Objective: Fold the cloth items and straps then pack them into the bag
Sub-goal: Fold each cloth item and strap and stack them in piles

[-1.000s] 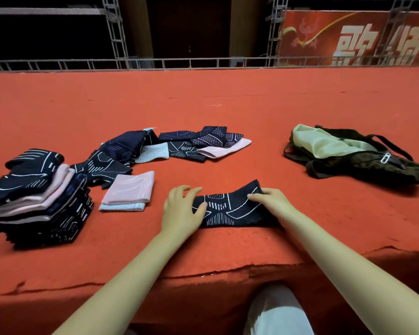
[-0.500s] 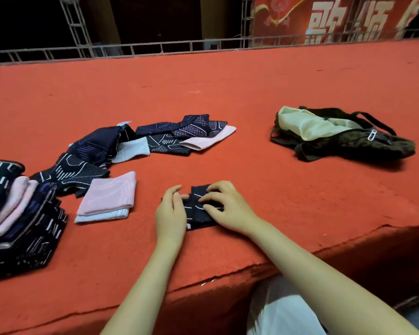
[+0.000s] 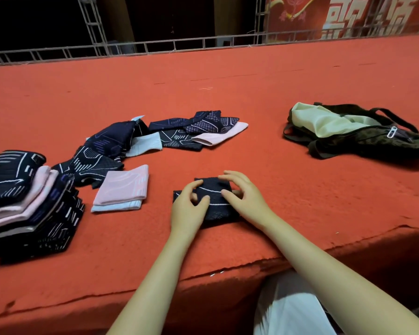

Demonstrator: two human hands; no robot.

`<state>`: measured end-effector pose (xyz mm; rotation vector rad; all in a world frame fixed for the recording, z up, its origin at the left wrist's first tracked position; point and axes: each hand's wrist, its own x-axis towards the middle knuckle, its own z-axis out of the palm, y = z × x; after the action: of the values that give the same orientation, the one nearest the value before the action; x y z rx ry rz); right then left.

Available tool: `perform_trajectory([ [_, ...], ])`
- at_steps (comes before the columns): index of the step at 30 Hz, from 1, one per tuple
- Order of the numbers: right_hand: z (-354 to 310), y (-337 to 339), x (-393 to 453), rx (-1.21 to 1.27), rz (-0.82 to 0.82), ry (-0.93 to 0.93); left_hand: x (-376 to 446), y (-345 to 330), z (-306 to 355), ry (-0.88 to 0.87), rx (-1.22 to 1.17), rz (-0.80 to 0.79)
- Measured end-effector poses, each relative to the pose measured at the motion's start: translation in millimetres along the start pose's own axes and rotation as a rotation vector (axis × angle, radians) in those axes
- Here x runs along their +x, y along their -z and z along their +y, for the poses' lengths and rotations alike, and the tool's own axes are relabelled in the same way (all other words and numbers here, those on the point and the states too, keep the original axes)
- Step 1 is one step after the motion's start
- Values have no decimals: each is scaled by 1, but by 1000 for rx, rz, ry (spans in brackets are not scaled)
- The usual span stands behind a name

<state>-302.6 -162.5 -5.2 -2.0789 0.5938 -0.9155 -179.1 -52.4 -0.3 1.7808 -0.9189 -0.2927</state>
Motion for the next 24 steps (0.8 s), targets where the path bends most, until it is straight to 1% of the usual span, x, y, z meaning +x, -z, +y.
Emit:
perform_trajectory([
  [2, 2, -3, 2, -71, -45, -9, -3, 5, -2, -20, -58, 127],
  [4, 5, -5, 3, -177, -103, -28, -3, 13, -8, -11, 2, 207],
  [6, 6, -7, 3, -267, -136, -29, -2, 21, -15, 53, 52, 202],
  [8, 4, -8, 2, -331, -153, -20, -1, 24, -22, 65, 80, 182],
  [13, 2, -9, -2, -347, -183, -9, -2, 28, -23, 59, 109, 265],
  [15, 1, -10, -1, -333, -187, -30, -2, 29, -24, 47, 145, 260],
  [18, 0, -11, 0, -361, -186, -39, -2, 28, -27, 37, 252, 243],
  [20, -2, -12, -1, -407, -193, -34, -3, 26, -25, 99, 341, 237],
  [22, -5, -12, 0, -478, -171, -75, -6, 23, -21, 139, 423, 209],
  [24, -5, -14, 2, -567, -158, -127, -8, 20, -19, 128, 500, 178],
])
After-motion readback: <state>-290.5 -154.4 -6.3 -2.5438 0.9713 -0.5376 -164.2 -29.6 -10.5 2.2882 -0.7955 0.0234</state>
